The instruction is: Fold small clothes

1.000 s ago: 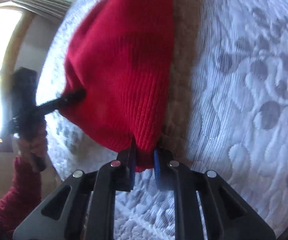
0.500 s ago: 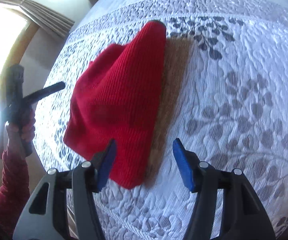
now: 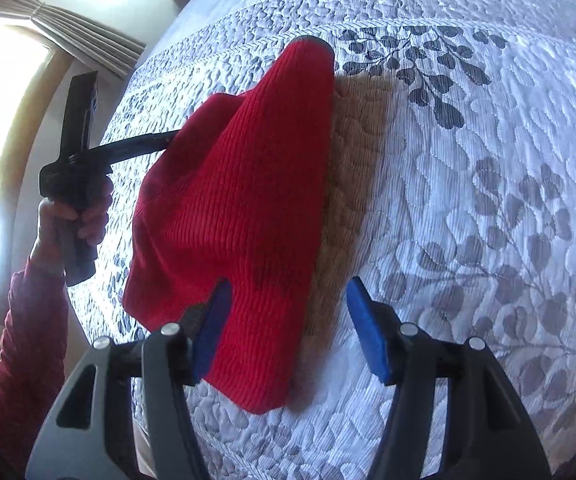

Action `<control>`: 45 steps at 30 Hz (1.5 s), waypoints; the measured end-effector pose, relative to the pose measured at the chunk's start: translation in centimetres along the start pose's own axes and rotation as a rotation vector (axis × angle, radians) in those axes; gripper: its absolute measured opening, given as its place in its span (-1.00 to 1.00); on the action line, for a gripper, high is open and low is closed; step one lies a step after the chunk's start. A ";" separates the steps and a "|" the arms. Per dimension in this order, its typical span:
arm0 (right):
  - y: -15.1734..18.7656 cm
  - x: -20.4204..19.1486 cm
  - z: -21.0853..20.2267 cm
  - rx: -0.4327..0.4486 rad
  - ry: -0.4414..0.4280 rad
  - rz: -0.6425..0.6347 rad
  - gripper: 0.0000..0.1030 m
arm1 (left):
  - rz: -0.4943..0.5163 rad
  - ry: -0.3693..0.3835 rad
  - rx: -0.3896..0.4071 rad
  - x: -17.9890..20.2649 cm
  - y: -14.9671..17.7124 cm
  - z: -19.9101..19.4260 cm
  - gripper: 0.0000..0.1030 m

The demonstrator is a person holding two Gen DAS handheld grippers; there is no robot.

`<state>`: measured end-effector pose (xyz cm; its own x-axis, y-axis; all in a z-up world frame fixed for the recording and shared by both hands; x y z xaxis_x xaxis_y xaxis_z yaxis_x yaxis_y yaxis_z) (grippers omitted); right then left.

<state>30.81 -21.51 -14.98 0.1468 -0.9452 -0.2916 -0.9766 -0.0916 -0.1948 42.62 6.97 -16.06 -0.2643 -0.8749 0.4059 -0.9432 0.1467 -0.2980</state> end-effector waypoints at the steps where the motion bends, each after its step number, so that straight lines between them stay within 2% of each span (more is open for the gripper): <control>1: -0.1 0.0 0.2 -0.003 -0.003 0.003 0.16 | 0.011 -0.005 0.003 0.2 0.0 0.0 -0.77; 4: -0.3 0.1 0.9 -0.017 -0.012 0.016 0.17 | 0.022 -0.015 0.041 0.5 0.1 -0.2 -0.87; 5: -0.4 0.2 1.1 -0.022 -0.009 0.018 0.17 | -0.004 -0.008 0.097 0.2 0.2 -1.1 -0.88; 7: -0.5 0.4 1.4 -0.027 -0.003 0.023 0.17 | -0.065 0.017 0.270 -0.6 0.6 -4.0 -0.88; 9: -0.6 0.7 1.6 -0.030 -0.002 0.033 0.17 | -0.125 -0.016 0.378 -1.9 1.3 -5.9 -0.88; 10: -0.8 0.8 1.9 -0.030 -0.002 0.037 0.17 | -0.146 -0.027 0.363 -2.6 1.3 -5.7 -0.88; 12: -1.2 1.0 1.8 -0.026 0.002 0.040 0.18 | -0.161 -0.048 0.261 -3.8 1.5 -3.8 -0.87; 14: -1.7 1.0 1.8 -0.022 0.010 0.037 0.24 | -0.137 -0.077 0.217 -3.9 1.8 -2.7 -0.74; 15: -2.1 0.9 1.8 -0.017 0.013 0.034 0.27 | -0.130 -0.090 0.222 -3.9 2.0 -2.8 -0.58; 16: -2.5 0.9 1.7 -0.013 0.015 0.033 0.31 | -0.149 -0.090 0.248 -4.0 2.3 -3.4 -0.22; 18: -3.5 0.9 1.4 -0.001 0.018 0.039 0.33 | -0.207 -0.052 0.291 -4.6 2.9 -4.7 -0.04; 20: -5.2 1.2 1.3 0.007 0.009 0.063 0.37 | -0.232 -0.011 0.307 -4.8 3.0 -5.6 -0.04; 22: -7.2 1.5 1.4 0.012 -0.005 0.083 0.42 | -0.221 0.002 0.289 -4.4 2.4 -5.6 0.03; 26: -12.0 1.9 3.7 -0.034 -0.008 0.120 0.48 | -0.243 0.011 0.190 -4.5 1.2 -3.0 0.04; 28: -13.3 1.9 5.0 -0.060 -0.005 0.137 0.46 | -0.274 0.026 0.157 -4.8 1.2 -1.7 -0.01; 29: -14.0 1.7 5.9 -0.074 -0.018 0.137 0.35 | -0.284 0.038 0.146 -4.9 1.1 -1.1 -0.03; 30: -14.2 1.6 6.4 -0.079 -0.027 0.136 0.19 | -0.289 0.043 0.141 -4.8 1.0 -0.7 -0.24; 31: -14.4 1.4 6.6 -0.083 -0.043 0.138 -0.37 | -0.281 0.027 0.137 -4.6 1.0 -0.5 -0.45; 32: -14.6 1.3 6.8 -0.089 -0.062 0.138 -0.88 | -0.261 -0.002 0.130 -4.2 1.1 -0.4 -0.51; 33: -14.7 1.2 6.6 -0.074 -0.063 0.130 -0.88 | -0.242 -0.026 0.135 -4.0 1.1 -0.4 -0.62; 35: -14.5 1.4 5.8 -0.019 -0.020 0.101 -0.92 | -0.262 -0.056 0.181 -4.5 1.3 -0.7 -0.67; 38: -13.9 3.4 6.7 -0.031 0.000 0.170 -0.95 | -0.353 -0.035 0.236 -6.0 1.8 -0.4 -0.68; 41: -13.6 4.4 8.5 -0.066 0.010 0.199 -0.90 | -0.316 -0.065 0.227 -5.6 1.6 0.1 -0.65; 42: -13.6 4.4 8.3 -0.059 0.002 0.200 -0.88 | -0.304 -0.059 0.208 -5.3 1.5 0.0 -0.57; 43: -13.6 4.2 7.8 -0.046 -0.003 0.195 -0.72 | -0.309 -0.040 0.196 -5.4 1.5 -0.3 -0.48; 44: -13.5 4.1 7.1 -0.030 -0.001 0.188 -0.34 | -0.324 -0.019 0.184 -5.5 1.5 -0.8 -0.41; 45: -13.3 4.1 6.2 -0.013 0.007 0.178 -0.05 | -0.341 0.005 0.174 -5.8 1.7 -1.5 -0.23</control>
<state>45.42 -22.21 -19.43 -0.0302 -0.9491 -0.3136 -0.9890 0.0739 -0.1284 42.20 12.95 -17.65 0.0571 -0.8578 0.5108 -0.9291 -0.2329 -0.2873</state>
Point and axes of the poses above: each gripper's, at about its wrist camera, not at the fingertips, and z roughly the way its jaws point, x to its right, y to its underside, the point moved 1 cm from there along z, roughly the way its jaws point, and after that the axes turned 14 degrees about y, right-handed, at the moved point
